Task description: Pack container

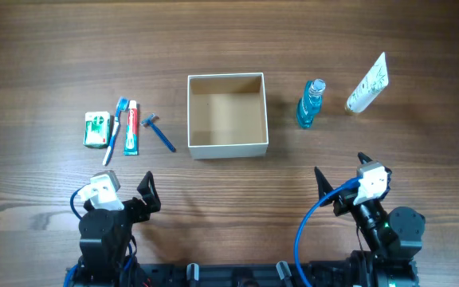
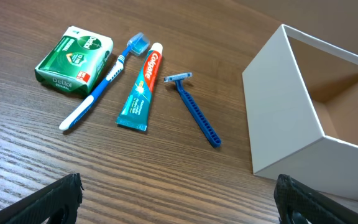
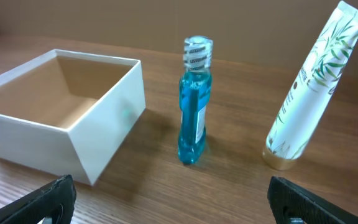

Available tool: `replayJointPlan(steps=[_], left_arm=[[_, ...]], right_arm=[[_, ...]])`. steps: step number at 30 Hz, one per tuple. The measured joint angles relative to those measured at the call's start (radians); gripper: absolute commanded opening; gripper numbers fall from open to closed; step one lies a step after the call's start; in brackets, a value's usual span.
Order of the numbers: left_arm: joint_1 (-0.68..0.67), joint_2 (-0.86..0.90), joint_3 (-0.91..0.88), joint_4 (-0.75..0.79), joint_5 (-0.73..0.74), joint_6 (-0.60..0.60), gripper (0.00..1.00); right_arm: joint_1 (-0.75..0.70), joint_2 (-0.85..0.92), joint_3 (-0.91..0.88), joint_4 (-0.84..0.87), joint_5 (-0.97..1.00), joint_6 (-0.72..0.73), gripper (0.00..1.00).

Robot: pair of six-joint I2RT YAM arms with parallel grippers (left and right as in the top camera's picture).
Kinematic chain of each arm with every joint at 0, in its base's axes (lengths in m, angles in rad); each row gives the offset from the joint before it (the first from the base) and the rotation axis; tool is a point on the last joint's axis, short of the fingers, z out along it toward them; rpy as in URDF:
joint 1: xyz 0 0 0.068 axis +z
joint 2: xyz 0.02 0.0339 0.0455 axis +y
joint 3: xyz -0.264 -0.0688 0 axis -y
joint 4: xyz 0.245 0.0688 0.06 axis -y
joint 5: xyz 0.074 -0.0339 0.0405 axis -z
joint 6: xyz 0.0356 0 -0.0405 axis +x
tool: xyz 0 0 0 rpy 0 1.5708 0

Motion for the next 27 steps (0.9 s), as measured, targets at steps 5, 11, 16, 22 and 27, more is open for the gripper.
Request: replayJointPlan(steps=[5, 11, 16, 22, 27], left_arm=[[0.000, 0.000, 0.000, 0.000, 0.000, 0.000, 1.00], [0.000, 0.000, 0.000, 0.000, 0.000, 0.000, 1.00], [0.000, -0.001, -0.002, 0.000, 0.000, 0.000, 1.00], [0.000, -0.001, -0.003, 0.000, 0.000, 0.000, 1.00], [0.000, -0.001, -0.003, 0.000, 0.000, 0.000, 1.00]], right_arm=[[0.000, 0.005, 0.016, 0.018, -0.018, 0.135, 1.00], [0.000, 0.174, 0.292, -0.066, -0.029, 0.155, 1.00], [0.000, 0.486, 0.697, -0.304, -0.024, 0.146, 1.00], [0.000, 0.873, 1.096, -0.578, -0.150, 0.162, 1.00], [0.000, 1.064, 1.260, -0.603, -0.244, 0.167, 1.00]])
